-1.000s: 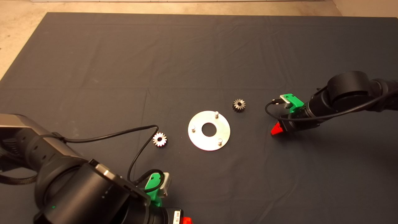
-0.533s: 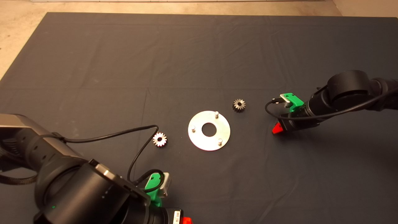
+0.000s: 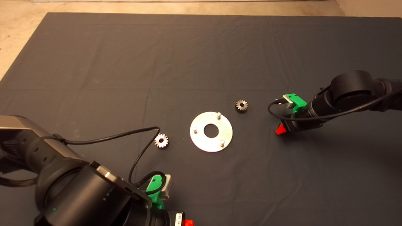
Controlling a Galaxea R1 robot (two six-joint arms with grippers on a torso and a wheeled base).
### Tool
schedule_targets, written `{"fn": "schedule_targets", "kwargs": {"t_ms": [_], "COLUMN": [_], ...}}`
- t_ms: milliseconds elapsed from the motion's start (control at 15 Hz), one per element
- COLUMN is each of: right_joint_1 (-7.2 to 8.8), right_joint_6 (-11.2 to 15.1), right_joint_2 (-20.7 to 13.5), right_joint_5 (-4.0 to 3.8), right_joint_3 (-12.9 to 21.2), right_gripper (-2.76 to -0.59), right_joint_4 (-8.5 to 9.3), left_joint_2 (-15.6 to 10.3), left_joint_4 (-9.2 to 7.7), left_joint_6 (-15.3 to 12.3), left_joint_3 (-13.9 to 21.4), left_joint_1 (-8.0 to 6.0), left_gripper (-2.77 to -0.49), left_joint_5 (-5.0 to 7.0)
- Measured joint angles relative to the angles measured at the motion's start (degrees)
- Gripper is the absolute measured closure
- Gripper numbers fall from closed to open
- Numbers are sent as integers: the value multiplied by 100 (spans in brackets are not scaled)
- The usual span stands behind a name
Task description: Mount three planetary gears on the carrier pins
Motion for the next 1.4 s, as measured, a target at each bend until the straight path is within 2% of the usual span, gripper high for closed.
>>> {"fn": "schedule_targets", "kwargs": {"t_ms": [133,200,667,1400], "right_joint_1": [0,0,5,11], "right_joint_6": [-44,-44,-149,-146], "right_joint_2": [0,0,2,0], "right_joint_5": [8,3,13,11], "right_joint_3": [-43,-47,-78,-64], "right_gripper": [-123,-113,-109,-98], "right_joint_4": [0,0,2,5], "left_joint_2": [0,0,-2,-5], "left_joint_4": [5,5,9,11], "left_joint_6": [0,1,1,0], "left_joint_3": [0,0,0,0], "left_joint_1": [7,16,44,44], "left_gripper": [-277,-277,-277,-277], "left_joint_5": [2,0,0,1]}}
